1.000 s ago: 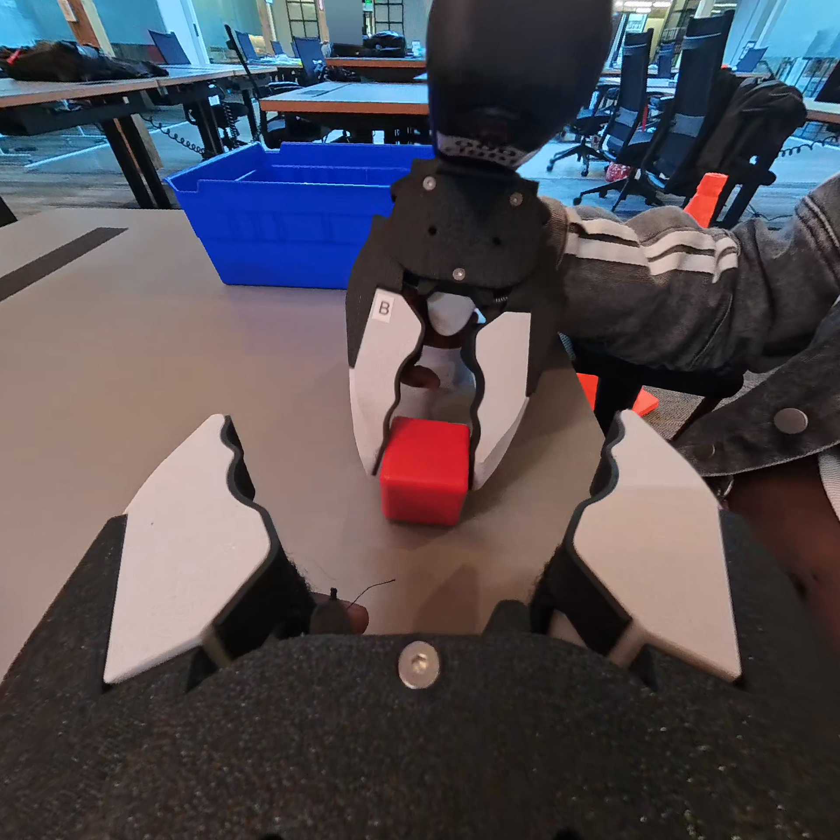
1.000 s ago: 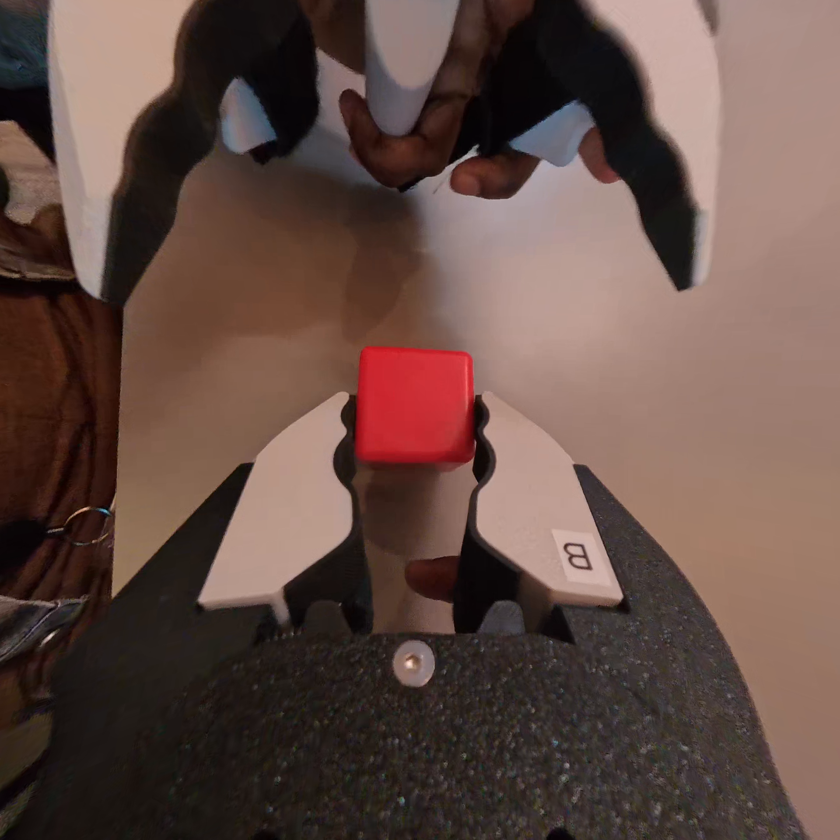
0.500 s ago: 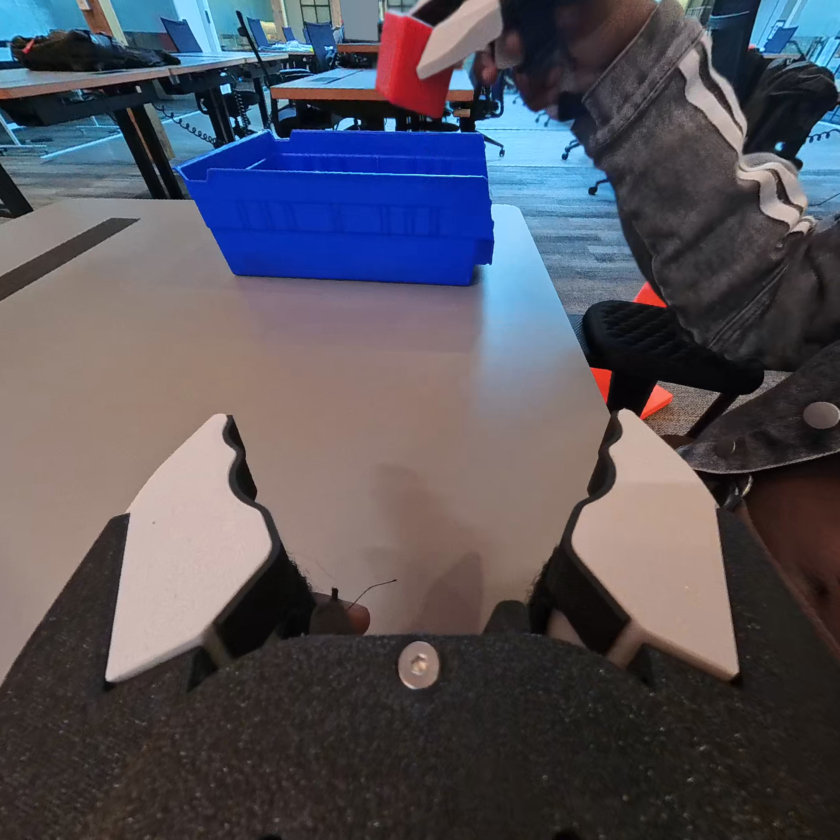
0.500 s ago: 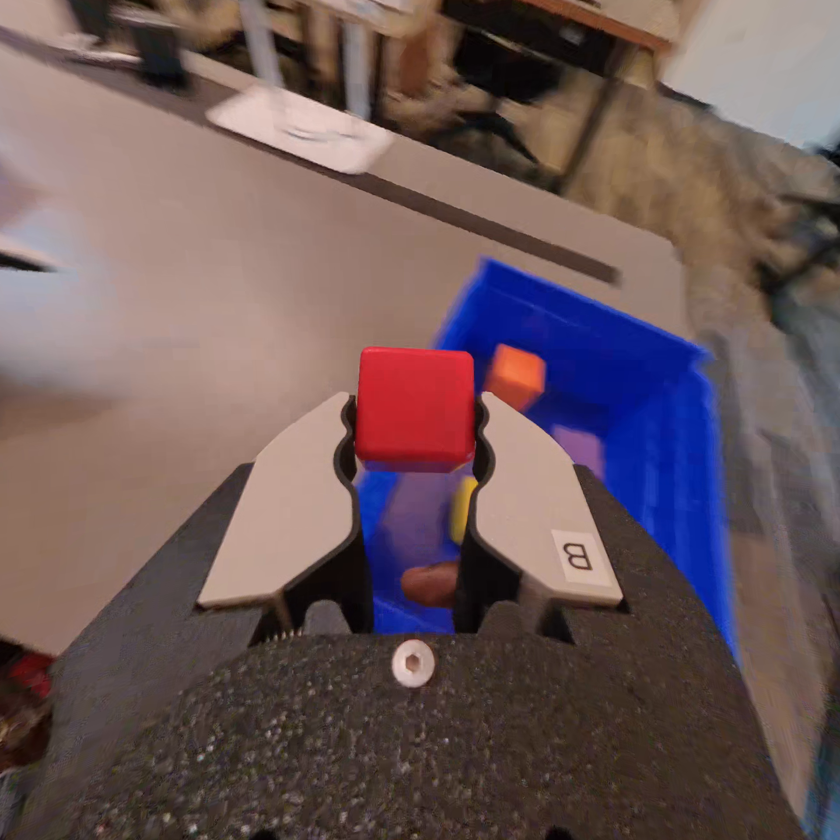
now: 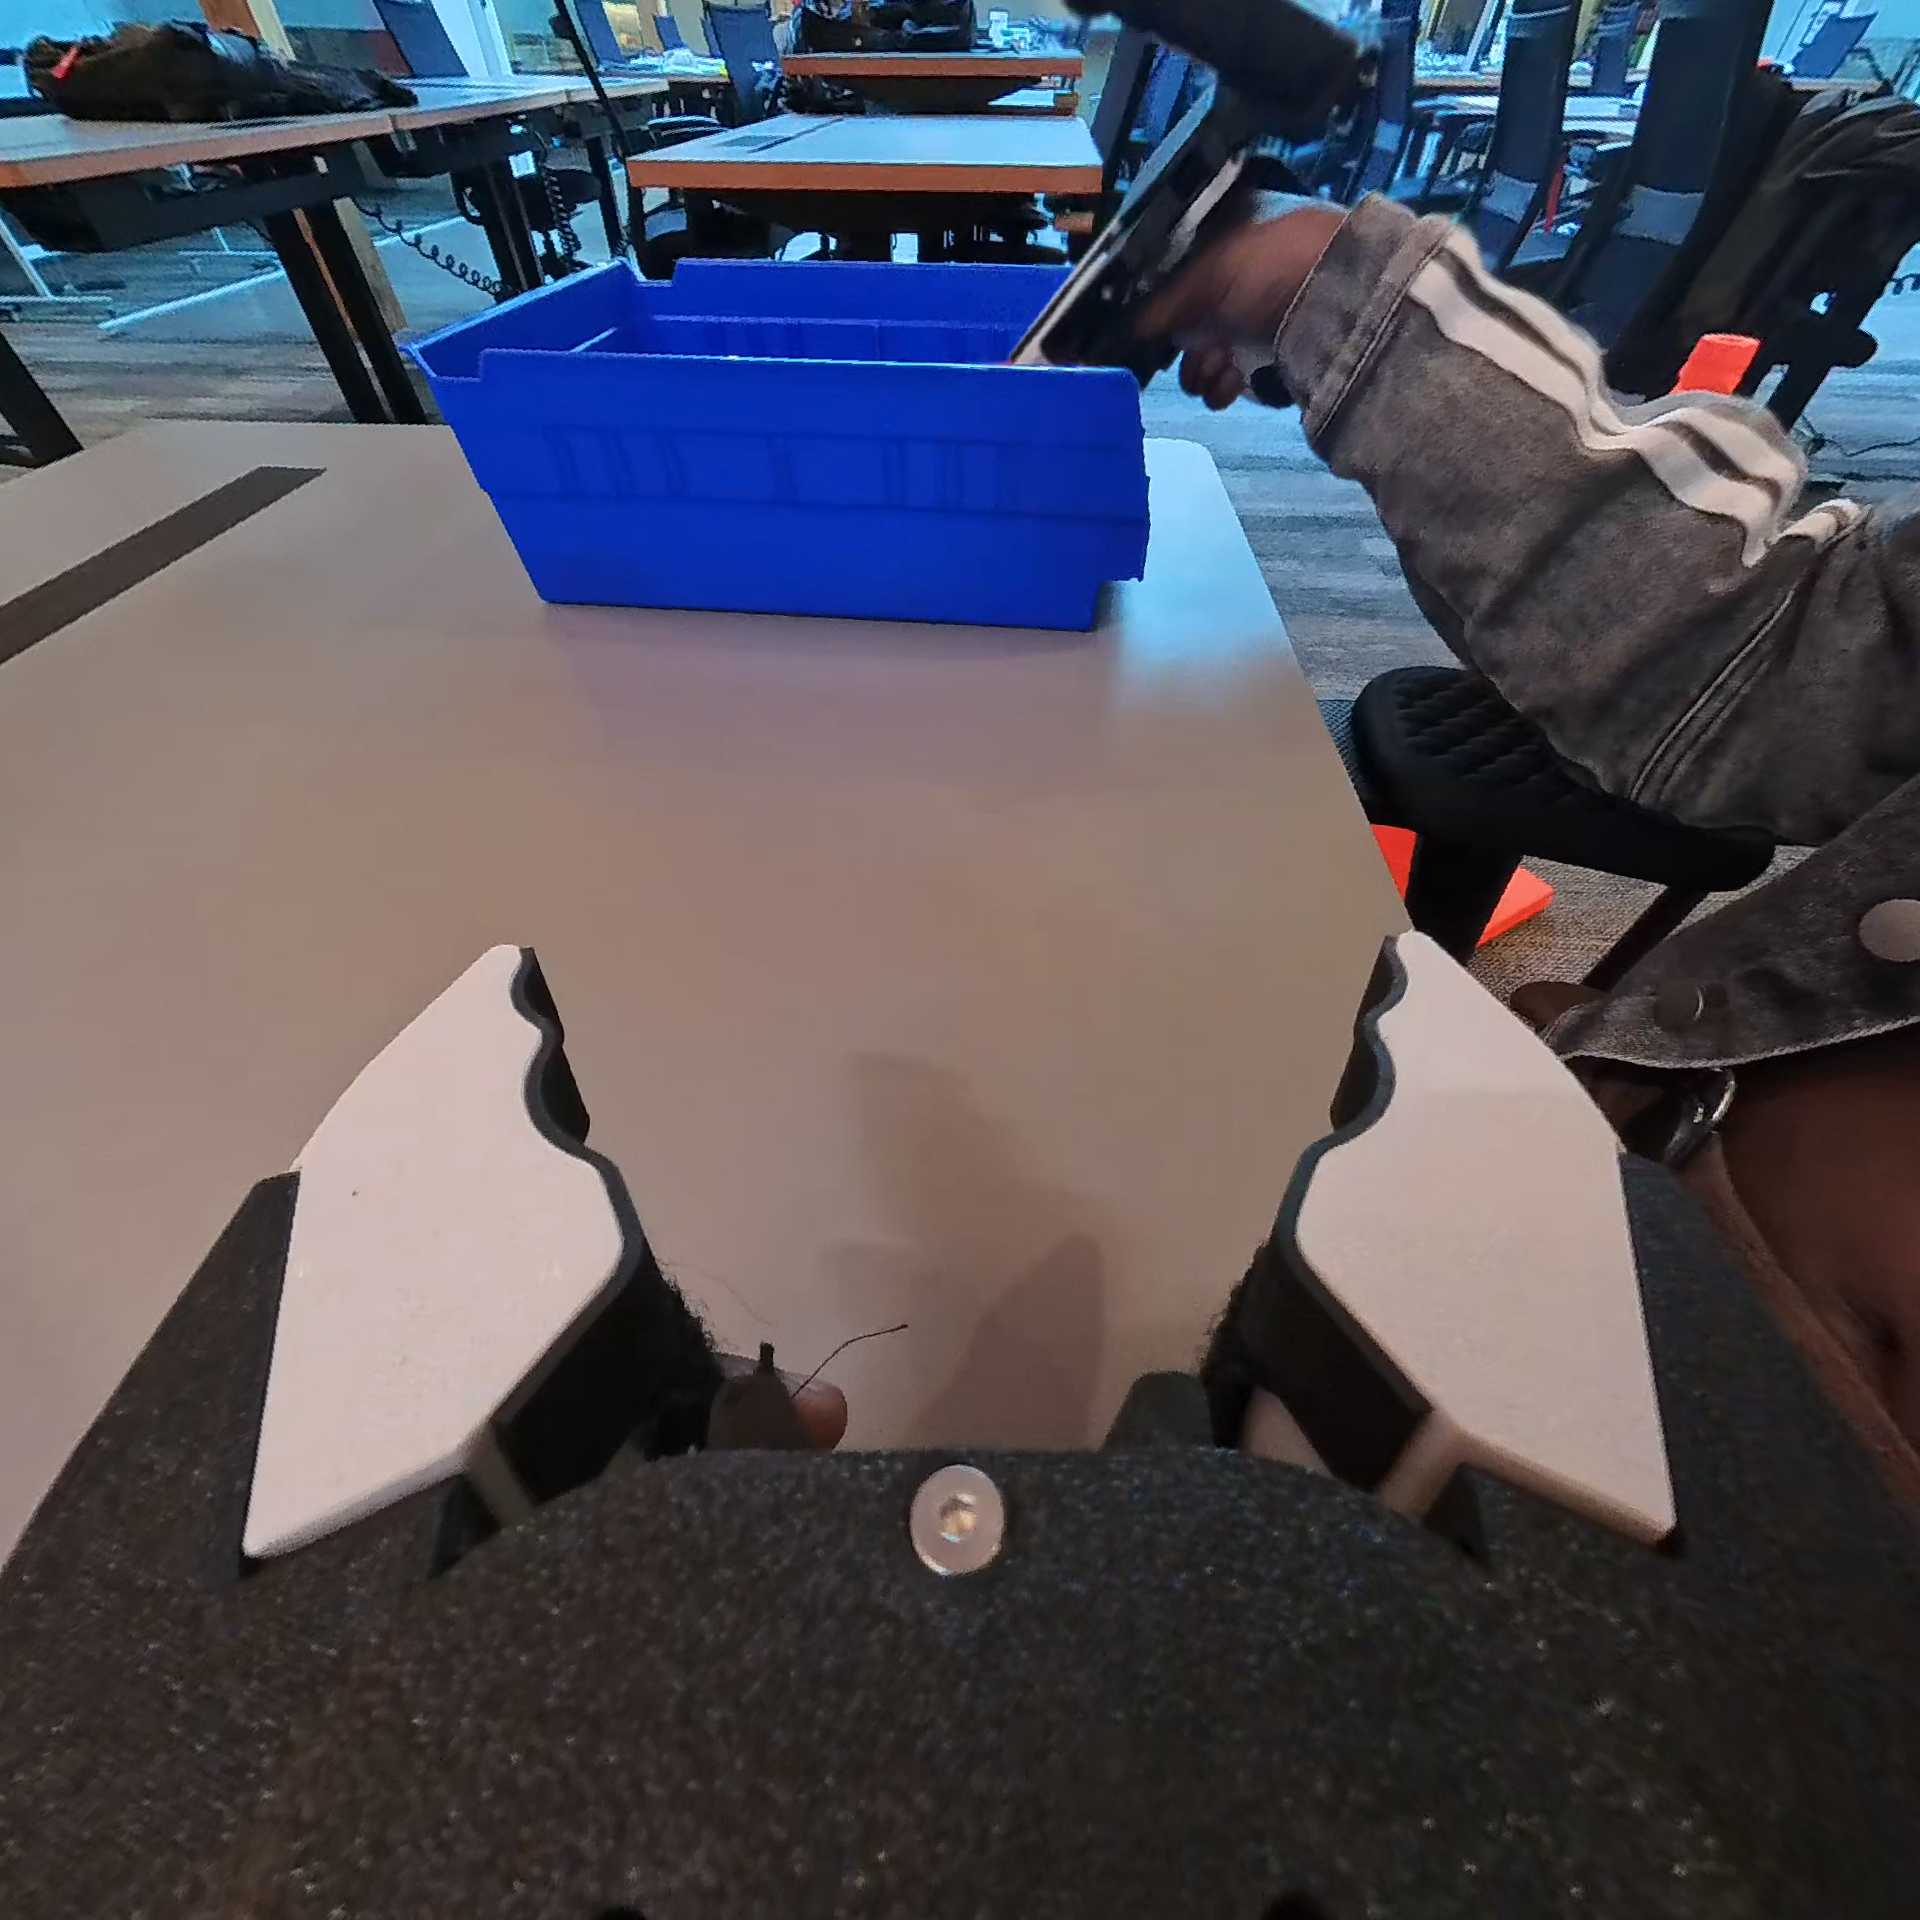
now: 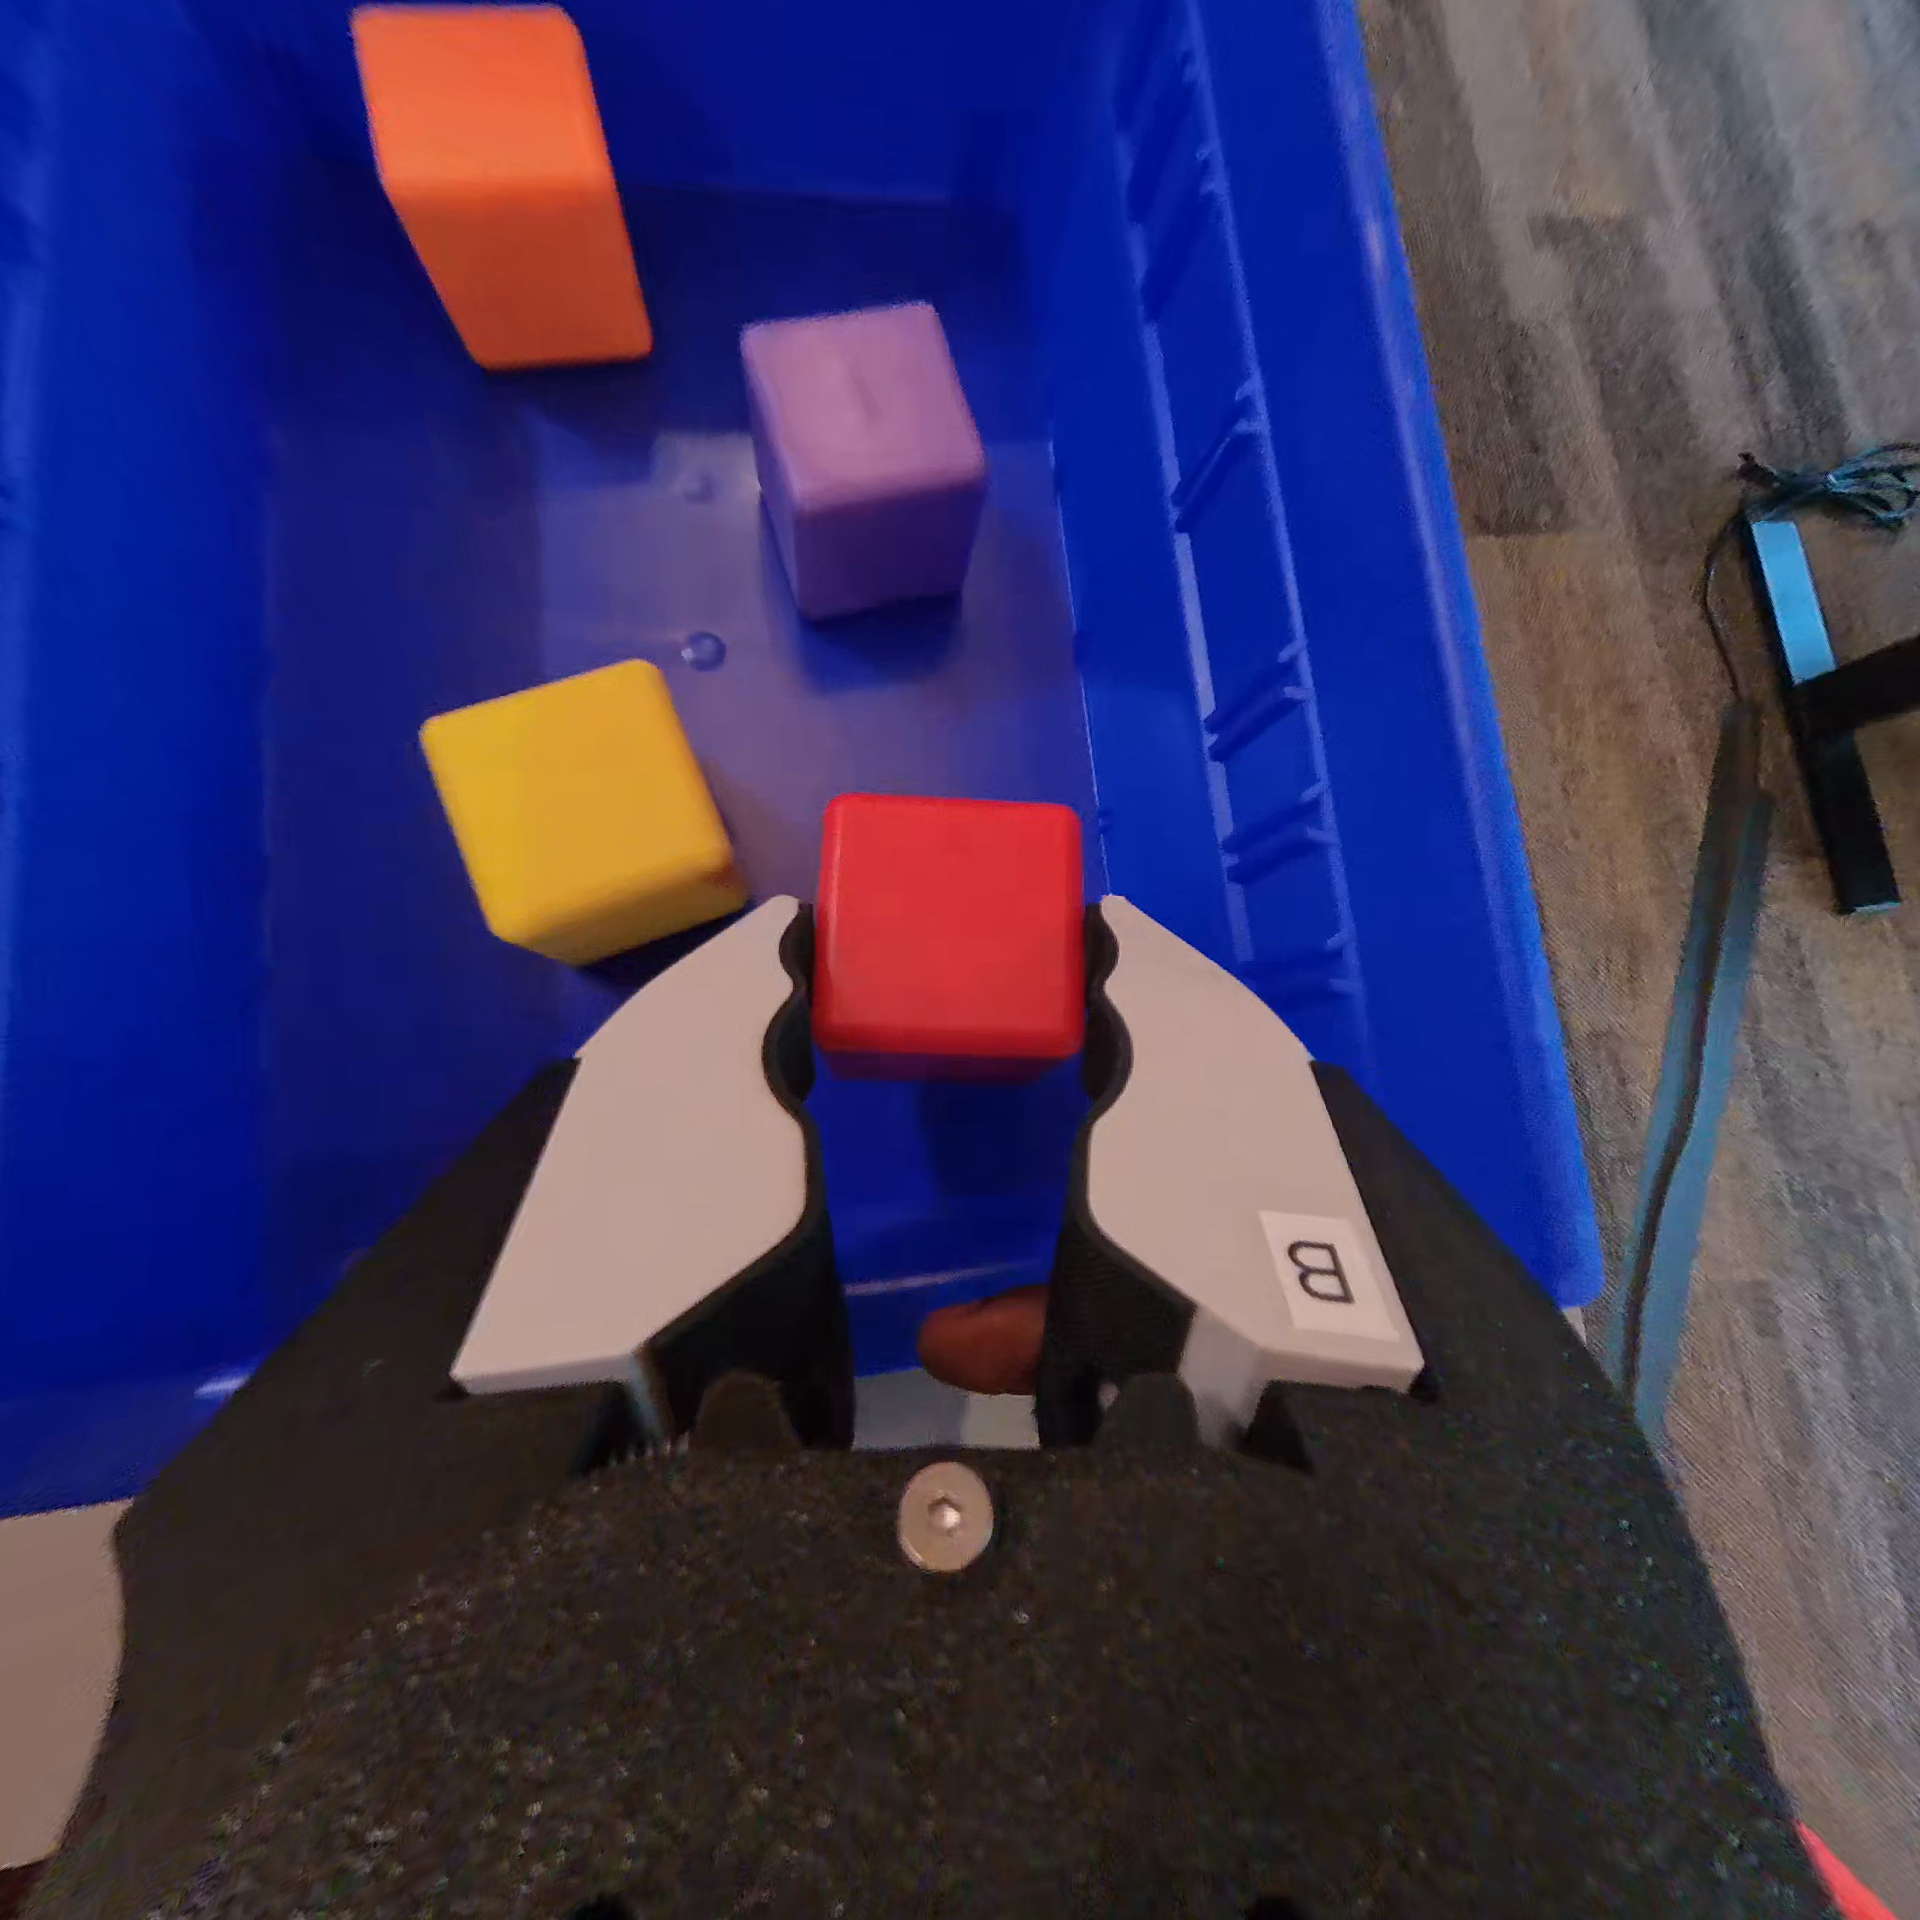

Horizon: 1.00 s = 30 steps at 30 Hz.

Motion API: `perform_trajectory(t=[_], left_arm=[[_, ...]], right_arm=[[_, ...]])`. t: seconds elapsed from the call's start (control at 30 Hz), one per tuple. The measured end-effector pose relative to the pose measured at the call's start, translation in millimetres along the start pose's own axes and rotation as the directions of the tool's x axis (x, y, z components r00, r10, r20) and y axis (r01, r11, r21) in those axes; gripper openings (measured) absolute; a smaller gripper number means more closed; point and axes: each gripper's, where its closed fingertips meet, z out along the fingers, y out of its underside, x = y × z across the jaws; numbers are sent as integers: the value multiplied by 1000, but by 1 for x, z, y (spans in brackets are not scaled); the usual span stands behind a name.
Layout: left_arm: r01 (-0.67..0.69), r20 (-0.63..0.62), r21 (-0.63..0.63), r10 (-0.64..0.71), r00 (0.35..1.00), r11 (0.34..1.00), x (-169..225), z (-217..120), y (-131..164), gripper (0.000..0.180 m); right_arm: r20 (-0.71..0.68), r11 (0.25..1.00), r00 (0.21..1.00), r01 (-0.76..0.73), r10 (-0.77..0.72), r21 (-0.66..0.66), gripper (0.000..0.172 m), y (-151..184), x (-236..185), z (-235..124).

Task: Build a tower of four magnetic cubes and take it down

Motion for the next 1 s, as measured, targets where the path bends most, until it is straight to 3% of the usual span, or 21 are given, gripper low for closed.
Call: perform_trajectory(t=[0.27,0.37,0.43,0.53,0.67,0.77,0.9,1.0], left_arm=[[10,-5,-18,-10,1000,1000,0,0,2,140],[31,9,-31,-31,999,999,-2,-2,1,140],[42,57,-53,-39,998,998,-6,-9,-7,139],[86,245,-128,-53,968,988,-20,-38,-28,130],[135,563,-190,-5,827,972,-36,-111,-55,122],[227,734,-237,21,679,944,-39,-172,-56,118],[436,883,-238,6,470,868,-44,-244,-20,113],[535,886,-207,-74,457,819,-39,-259,11,102]], right_arm=[[-29,998,1000,3,-5,-66,51,10,7,9],[-9,999,1000,-12,12,-33,71,5,5,3],[1,1000,1000,-22,22,13,78,-4,3,-8],[15,989,1000,-29,27,147,80,-31,-6,-38],[108,957,993,18,-51,290,80,-69,-47,-77],[159,956,972,126,-173,265,81,-77,-84,-86],[197,952,938,253,-285,171,79,-69,-124,-73],[199,941,920,329,-338,80,77,-56,-140,-57]])
